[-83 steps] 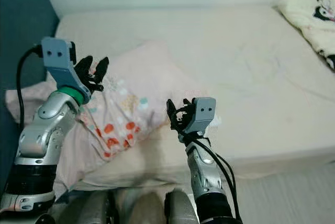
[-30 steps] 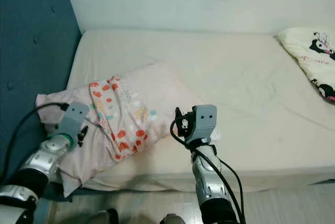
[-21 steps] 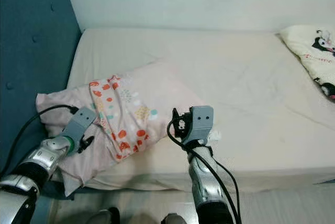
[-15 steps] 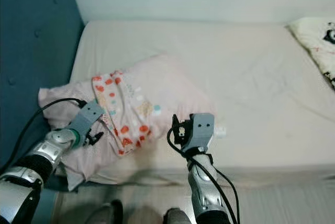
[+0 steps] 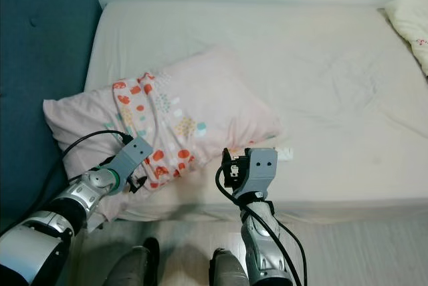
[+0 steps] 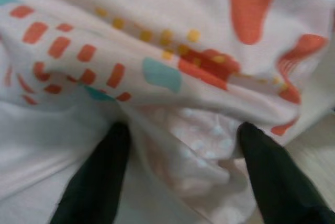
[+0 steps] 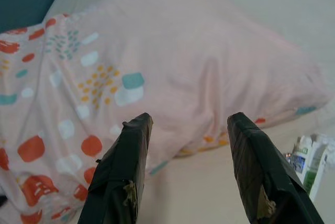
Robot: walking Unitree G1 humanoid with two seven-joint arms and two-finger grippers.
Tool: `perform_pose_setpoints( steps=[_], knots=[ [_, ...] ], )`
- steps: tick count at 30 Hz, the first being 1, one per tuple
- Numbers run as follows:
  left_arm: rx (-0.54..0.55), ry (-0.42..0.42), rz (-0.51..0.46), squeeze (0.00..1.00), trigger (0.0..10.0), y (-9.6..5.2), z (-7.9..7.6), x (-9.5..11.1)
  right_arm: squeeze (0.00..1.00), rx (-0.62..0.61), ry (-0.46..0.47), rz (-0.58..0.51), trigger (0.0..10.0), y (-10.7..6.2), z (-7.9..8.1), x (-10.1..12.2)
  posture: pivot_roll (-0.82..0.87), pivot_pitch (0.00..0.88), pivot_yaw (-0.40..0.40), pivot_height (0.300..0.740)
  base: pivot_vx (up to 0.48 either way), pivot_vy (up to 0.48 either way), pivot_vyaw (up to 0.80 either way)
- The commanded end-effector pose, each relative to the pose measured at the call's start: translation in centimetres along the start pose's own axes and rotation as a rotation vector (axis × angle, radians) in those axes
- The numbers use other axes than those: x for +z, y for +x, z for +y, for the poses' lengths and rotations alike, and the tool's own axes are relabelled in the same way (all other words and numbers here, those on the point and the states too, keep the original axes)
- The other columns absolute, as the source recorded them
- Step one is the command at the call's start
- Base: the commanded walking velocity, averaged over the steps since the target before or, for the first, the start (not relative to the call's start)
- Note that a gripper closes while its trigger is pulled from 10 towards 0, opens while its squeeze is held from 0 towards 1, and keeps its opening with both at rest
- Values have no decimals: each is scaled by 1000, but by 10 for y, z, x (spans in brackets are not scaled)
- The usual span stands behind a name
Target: Clean up the room
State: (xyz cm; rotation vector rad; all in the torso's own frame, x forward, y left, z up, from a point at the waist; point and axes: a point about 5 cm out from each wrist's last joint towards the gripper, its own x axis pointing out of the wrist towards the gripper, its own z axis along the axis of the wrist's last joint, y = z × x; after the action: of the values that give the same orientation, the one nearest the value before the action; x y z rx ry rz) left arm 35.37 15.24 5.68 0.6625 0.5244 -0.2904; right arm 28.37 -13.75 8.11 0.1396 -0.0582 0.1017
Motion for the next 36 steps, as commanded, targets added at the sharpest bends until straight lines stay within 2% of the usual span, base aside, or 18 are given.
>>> perform_pose_setpoints(
  steps=[1, 2, 10, 13, 17, 18, 21, 22, 23, 25, 27, 29, 30, 31, 33, 34, 35, 36],
  knots=[
    [-12, -13, 67, 0, 4980, -1, -9, -21, 0, -12, 5, 36, 10000, -7, -2, -7, -14, 310, 74, 740, 0, 0, 0],
    [-3, -26, 65, 0, 0, -2, -10, -23, 0, -11, 3, 39, 10000, -8, -3, -8, -16, 307, 71, 740, 0, 0, 0],
    [31, -110, 30, 0, 0, -3, -6, -27, 0, -10, -4, 39, 10000, -7, -5, -6, -14, 293, 65, 740, 0, 0, 0],
    [-23, -156, -25, 0, 0, -6, -7, -31, 0, -8, -10, 32, 10000, -1, -7, 0, -6, 279, 58, 740, 0, 0, 0],
    [-45, -173, -75, 0, 0, -8, -6, -28, 0, -8, -13, 31, 10000, 1, -8, 1, 3, 273, 53, 740, 0, 0, 0],
    [-38, -184, -113, 0, 0, -9, -2, -24, 0, -9, -14, 31, 10000, 2, -9, 2, 7, 269, 51, 740, 0, 0, 0],
    [63, -211, -339, 0, 0, -22, 26, 13, 0, -11, -18, 22, 10000, 9, -13, 7, 18, 255, 41, 740, 0, 0, 0],
    [63, -211, -339, 0, 0, -22, 26, 13, 0, -11, -18, 22, 10000, 9, -13, 7, 18, 255, 41, 740, 0, 0, 0],
    [86, -209, -386, 0, 0, -26, 32, 21, 0, -11, -19, 18, 10000, 10, -13, 9, 18, 255, 41, 740, 0, 0, 0],
    [86, -209, -386, 0, 0, -26, 32, 21, 0, -11, -19, 18, 10000, 10, -13, 9, 18, 255, 41, 740, 0, 0, 0],
    [170, -209, -538, 0, 0, -43, 52, 52, 0, 1, -24, 9, 10000, 16, -13, 13, 25, 242, 31, 740, 0, 0, 0],
    [170, -209, -538, 0, 0, -43, 52, 52, 0, 1, -24, 9, 10000, 16, -13, 13, 25, 242, 31, 740, 0, 0, 0],
    [224, -192, -632, 0, 0, -57, 63, 70, 0, 8, -26, 5, 10000, 19, -12, 15, 28, 235, 27, 740, 0, 0, 0],
    [224, -192, -632, 0, 0, -57, 63, 70, 0, 8, -26, 5, 10000, 19, -12, 15, 28, 235, 27, 740, 0, 0, 0],
    [297, -189, -768, 0, 0, -82, 78, 98, 0, 15, -28, 1, 10000, 23, -12, 16, 27, 227, 26, 740, 0, 0, 0],
    [297, -189, -768, 0, 0, -82, 78, 98, 0, 15, -28, 1, 10000, 23, -12, 16, 27, 227, 26, 740, 0, 0, 0],
    [312, -198, -795, 0, 0, -88, 82, 104, 0, 15, -27, 1, 10000, 23, -11, 16, 26, 226, 27, 740, 0, 0, 0],
    [391, -268, -840, 0, 0, -100, 95, 118, 0, 16, -27, 7, 10000, 22, -11, 15, 27, 221, 26, 740, 0, 0, 0]
  ],
)
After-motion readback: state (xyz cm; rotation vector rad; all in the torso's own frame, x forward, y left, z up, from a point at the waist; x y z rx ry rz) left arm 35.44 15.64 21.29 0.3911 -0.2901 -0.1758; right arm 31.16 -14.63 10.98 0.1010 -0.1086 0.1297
